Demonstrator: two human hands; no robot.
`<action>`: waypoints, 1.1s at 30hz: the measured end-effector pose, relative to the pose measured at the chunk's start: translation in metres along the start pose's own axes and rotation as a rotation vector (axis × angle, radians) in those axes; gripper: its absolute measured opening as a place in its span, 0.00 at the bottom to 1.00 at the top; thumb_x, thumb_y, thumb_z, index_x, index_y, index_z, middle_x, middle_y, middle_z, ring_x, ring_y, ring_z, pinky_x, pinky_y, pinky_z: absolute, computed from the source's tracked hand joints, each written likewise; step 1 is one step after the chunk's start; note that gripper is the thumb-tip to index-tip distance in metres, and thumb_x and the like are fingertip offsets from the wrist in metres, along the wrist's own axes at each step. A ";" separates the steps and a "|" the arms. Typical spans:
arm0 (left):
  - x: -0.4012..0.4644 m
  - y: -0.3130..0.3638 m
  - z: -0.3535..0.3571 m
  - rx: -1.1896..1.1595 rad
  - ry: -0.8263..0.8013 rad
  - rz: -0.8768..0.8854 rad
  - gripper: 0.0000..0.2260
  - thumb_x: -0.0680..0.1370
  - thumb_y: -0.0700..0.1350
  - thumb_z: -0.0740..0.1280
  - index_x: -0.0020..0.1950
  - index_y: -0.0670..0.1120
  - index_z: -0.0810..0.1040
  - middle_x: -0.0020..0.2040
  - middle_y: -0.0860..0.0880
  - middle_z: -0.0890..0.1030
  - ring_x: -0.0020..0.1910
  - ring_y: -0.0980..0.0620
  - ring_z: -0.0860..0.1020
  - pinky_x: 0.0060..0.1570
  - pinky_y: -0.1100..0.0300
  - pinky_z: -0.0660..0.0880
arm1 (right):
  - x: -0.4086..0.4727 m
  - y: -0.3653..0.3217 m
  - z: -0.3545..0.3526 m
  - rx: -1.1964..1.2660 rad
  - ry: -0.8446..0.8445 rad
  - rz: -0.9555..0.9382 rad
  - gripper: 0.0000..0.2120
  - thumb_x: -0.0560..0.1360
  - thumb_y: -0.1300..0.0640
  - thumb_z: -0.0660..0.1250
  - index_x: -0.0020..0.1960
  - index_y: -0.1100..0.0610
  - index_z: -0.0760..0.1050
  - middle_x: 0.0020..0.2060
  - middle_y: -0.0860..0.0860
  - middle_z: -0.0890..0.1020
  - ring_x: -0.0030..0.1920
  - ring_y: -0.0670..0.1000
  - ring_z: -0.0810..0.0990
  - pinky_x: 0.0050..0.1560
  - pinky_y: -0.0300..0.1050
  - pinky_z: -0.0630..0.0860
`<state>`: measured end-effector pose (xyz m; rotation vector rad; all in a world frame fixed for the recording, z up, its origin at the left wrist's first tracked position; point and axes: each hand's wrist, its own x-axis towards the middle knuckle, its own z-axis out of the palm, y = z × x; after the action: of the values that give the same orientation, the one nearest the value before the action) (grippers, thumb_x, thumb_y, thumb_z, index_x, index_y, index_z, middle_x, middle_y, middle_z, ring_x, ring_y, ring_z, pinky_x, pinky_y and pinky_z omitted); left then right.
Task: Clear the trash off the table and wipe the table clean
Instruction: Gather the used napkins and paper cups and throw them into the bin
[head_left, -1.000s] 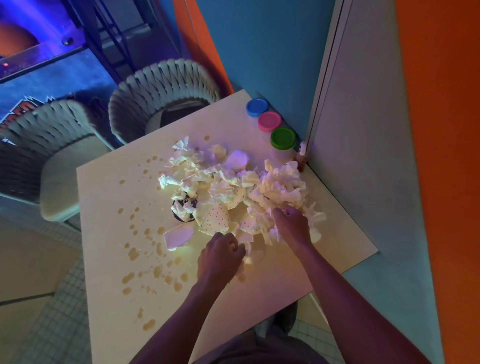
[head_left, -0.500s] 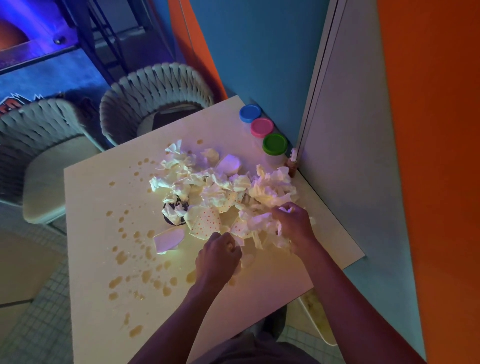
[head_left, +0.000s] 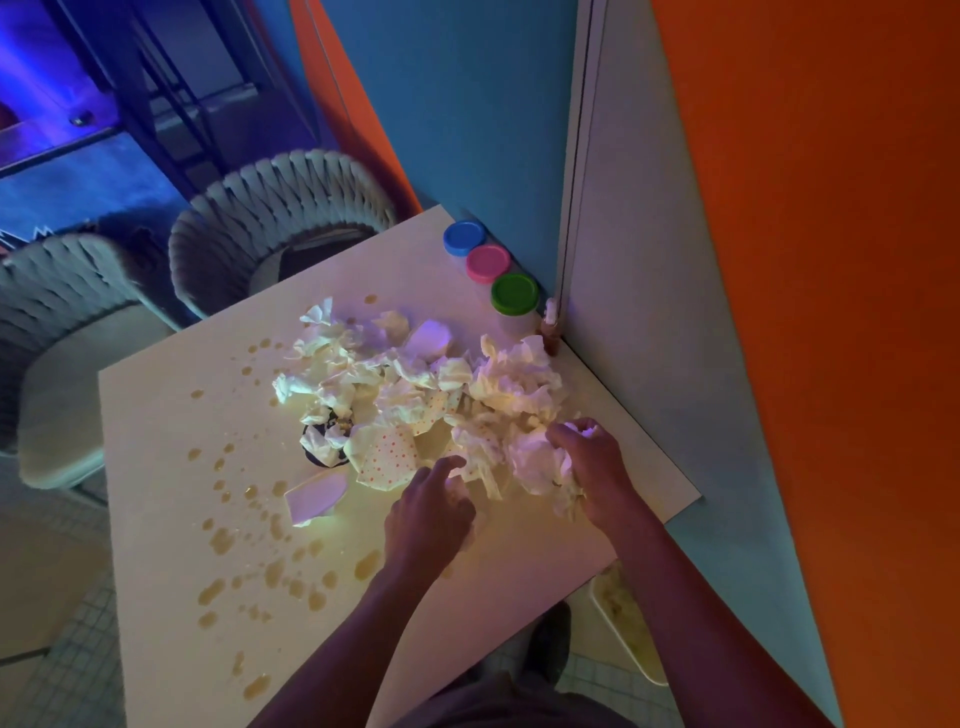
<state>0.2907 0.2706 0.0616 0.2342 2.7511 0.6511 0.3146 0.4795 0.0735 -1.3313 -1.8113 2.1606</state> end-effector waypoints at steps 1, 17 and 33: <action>0.002 0.001 0.000 0.013 -0.004 0.006 0.22 0.75 0.51 0.68 0.69 0.63 0.71 0.62 0.54 0.79 0.54 0.45 0.81 0.47 0.54 0.75 | -0.001 0.002 -0.004 0.008 -0.010 0.005 0.07 0.70 0.62 0.73 0.43 0.57 0.74 0.26 0.48 0.75 0.25 0.46 0.70 0.27 0.39 0.67; 0.059 0.028 0.004 0.451 -0.108 0.133 0.30 0.76 0.46 0.62 0.77 0.64 0.61 0.63 0.46 0.77 0.53 0.40 0.81 0.49 0.50 0.77 | -0.013 0.029 -0.061 0.083 0.036 0.067 0.14 0.68 0.75 0.66 0.43 0.56 0.73 0.32 0.54 0.76 0.21 0.46 0.69 0.22 0.34 0.63; 0.077 0.027 0.006 0.430 -0.057 0.139 0.10 0.77 0.51 0.64 0.56 0.54 0.80 0.54 0.47 0.80 0.51 0.39 0.81 0.43 0.55 0.71 | -0.002 0.041 -0.073 0.050 0.062 0.073 0.08 0.68 0.65 0.71 0.41 0.54 0.74 0.35 0.55 0.80 0.32 0.53 0.76 0.36 0.48 0.72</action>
<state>0.2227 0.3142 0.0490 0.5320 2.8054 0.0712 0.3793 0.5232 0.0442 -1.4581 -1.7009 2.1580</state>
